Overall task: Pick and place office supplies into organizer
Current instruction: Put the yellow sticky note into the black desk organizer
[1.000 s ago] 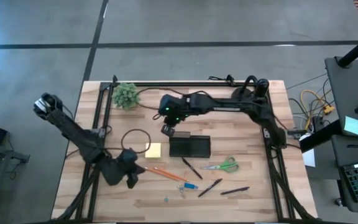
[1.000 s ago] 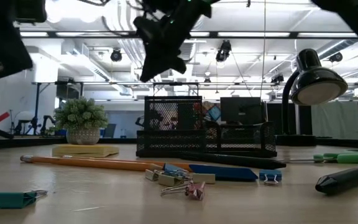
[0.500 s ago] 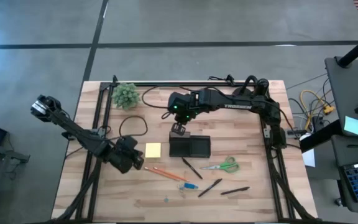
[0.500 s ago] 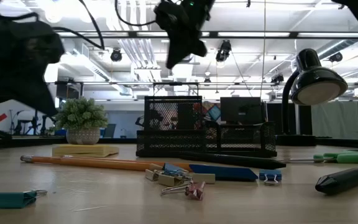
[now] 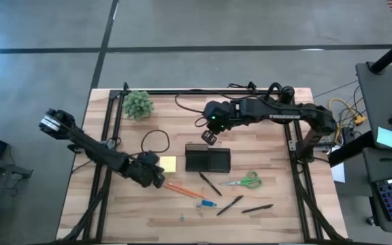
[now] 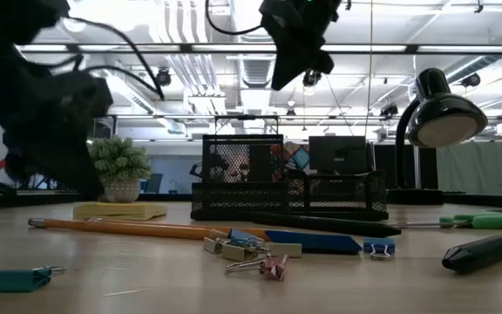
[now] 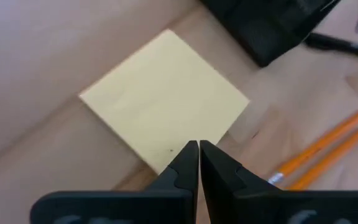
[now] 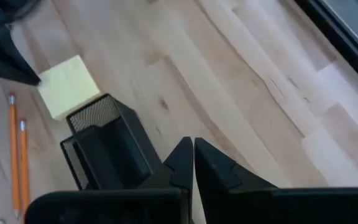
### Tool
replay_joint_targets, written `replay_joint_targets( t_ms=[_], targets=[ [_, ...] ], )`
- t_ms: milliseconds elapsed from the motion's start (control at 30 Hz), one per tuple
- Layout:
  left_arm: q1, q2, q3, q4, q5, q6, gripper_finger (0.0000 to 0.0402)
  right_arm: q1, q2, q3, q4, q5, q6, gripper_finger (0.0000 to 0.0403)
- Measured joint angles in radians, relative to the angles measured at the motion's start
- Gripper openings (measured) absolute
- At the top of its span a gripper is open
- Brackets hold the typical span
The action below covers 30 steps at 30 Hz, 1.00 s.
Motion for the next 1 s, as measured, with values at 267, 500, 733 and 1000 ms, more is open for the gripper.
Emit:
replay_joint_targets(
  t_ms=[267,500,733,1000],
  targets=[
    [-0.026,0.106,0.005,0.040,0.108,-0.143,0.0000,0.000,-0.054,-0.053,0.007,0.050,0.014,0.0009],
    [-0.152,0.004,0.002,-0.073,0.148,-0.338,0.0000,0.004,-0.045,-0.056,0.015,0.050,-0.006,0.0009],
    [-0.332,-0.037,0.036,-0.228,0.195,-0.592,0.0000,0.010,-0.043,-0.056,0.123,-0.144,-0.056,0.0009],
    [-0.426,0.016,0.156,-0.321,0.233,-0.723,0.0000,0.044,0.074,-0.026,0.284,-0.344,-0.074,0.0041]
  ],
)
